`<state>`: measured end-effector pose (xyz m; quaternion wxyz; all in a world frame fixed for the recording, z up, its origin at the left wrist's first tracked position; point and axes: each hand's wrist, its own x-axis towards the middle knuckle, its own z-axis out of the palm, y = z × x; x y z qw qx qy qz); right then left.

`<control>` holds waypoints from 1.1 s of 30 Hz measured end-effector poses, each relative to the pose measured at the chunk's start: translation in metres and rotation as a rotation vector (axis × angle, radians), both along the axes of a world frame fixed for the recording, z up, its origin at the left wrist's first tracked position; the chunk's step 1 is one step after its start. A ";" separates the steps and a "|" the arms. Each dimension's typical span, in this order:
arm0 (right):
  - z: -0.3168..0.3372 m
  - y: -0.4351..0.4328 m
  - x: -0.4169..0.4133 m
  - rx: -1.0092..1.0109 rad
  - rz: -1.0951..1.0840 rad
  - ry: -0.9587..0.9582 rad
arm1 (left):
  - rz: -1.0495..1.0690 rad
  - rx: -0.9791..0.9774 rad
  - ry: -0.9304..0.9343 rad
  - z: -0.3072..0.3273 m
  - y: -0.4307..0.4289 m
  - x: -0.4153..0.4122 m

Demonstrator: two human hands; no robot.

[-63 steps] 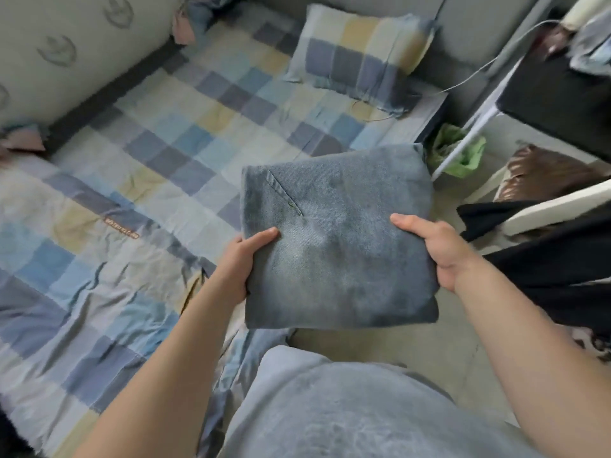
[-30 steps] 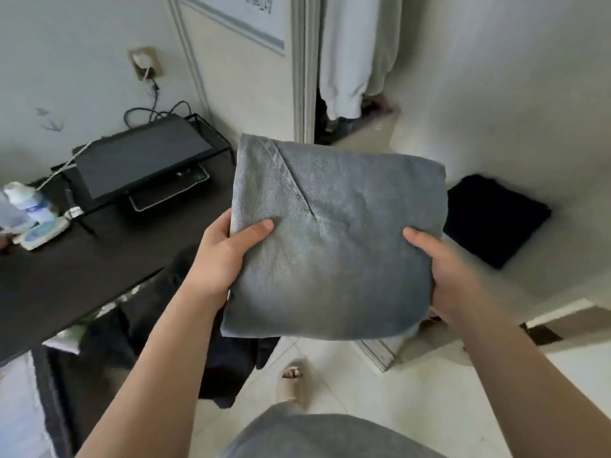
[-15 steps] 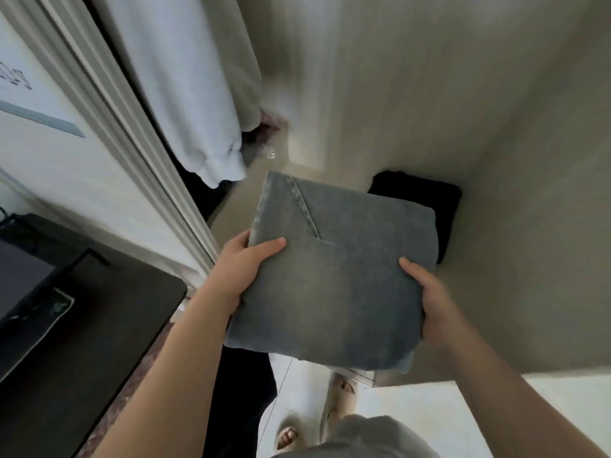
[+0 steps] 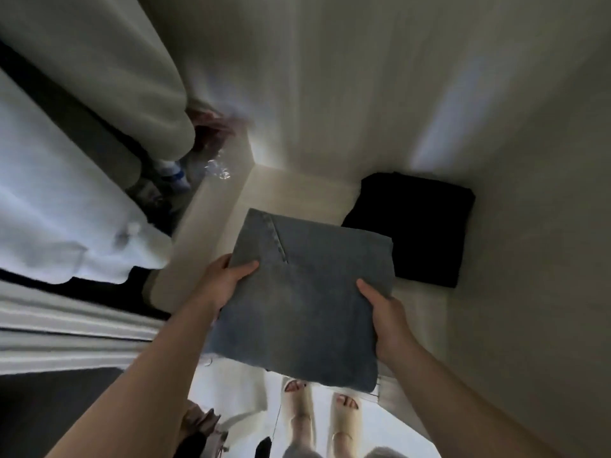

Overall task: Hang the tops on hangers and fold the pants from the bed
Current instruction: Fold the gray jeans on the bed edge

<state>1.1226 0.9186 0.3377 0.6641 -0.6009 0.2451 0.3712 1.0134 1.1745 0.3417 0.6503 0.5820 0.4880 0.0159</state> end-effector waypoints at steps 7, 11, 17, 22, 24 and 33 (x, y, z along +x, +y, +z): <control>-0.054 0.061 0.063 -0.027 0.049 0.029 | -0.039 0.201 0.037 -0.073 0.062 0.067; -0.077 0.095 0.098 -0.114 0.129 -0.036 | -0.011 0.450 0.011 -0.096 0.084 0.094; -0.102 0.099 0.074 -0.749 0.888 -0.812 | -0.425 0.898 0.288 -0.130 0.063 0.076; -0.136 0.086 0.021 -0.876 1.437 -1.036 | -0.699 1.064 0.389 -0.157 0.016 0.022; -0.152 0.088 0.016 -0.887 1.498 -1.029 | -0.702 1.026 0.413 -0.168 0.012 0.008; -0.171 0.133 0.058 -0.930 1.336 -1.115 | -0.710 1.058 0.326 -0.187 0.042 0.042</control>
